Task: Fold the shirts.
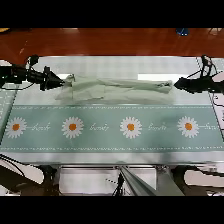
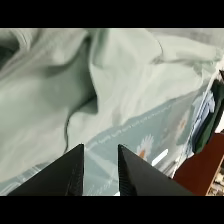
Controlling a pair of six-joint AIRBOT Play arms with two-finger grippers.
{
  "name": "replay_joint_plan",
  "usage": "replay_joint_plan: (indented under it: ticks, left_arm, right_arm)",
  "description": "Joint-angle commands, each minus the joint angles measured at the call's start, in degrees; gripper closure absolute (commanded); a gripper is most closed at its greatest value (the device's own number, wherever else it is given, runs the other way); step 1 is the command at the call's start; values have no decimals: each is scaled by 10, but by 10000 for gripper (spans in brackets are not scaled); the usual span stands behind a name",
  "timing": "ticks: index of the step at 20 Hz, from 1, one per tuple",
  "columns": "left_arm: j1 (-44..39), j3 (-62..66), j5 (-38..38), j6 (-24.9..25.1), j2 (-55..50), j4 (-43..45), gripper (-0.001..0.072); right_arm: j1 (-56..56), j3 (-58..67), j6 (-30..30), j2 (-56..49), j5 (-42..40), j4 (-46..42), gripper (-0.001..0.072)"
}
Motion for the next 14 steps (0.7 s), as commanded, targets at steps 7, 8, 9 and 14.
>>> replay_joint_plan:
  ticks: [7, 8, 9, 14]
  left_arm:
    - [-6, 0, -29, 16, 0, 0, 427]
    - [-6, 0, -29, 17, 0, 0, 428]
    - [-7, 0, -29, 17, 0, 0, 428]
    - [-12, 0, -28, 17, 0, -7, 429]
  right_arm:
    - [-107, 0, -59, -85, 140, 242, 159]
    - [-95, 0, -63, -99, 136, 255, 158]
    - [-81, 0, -68, -113, 126, 271, 159]
    - [-4, 0, -71, -149, 52, 309, 184]
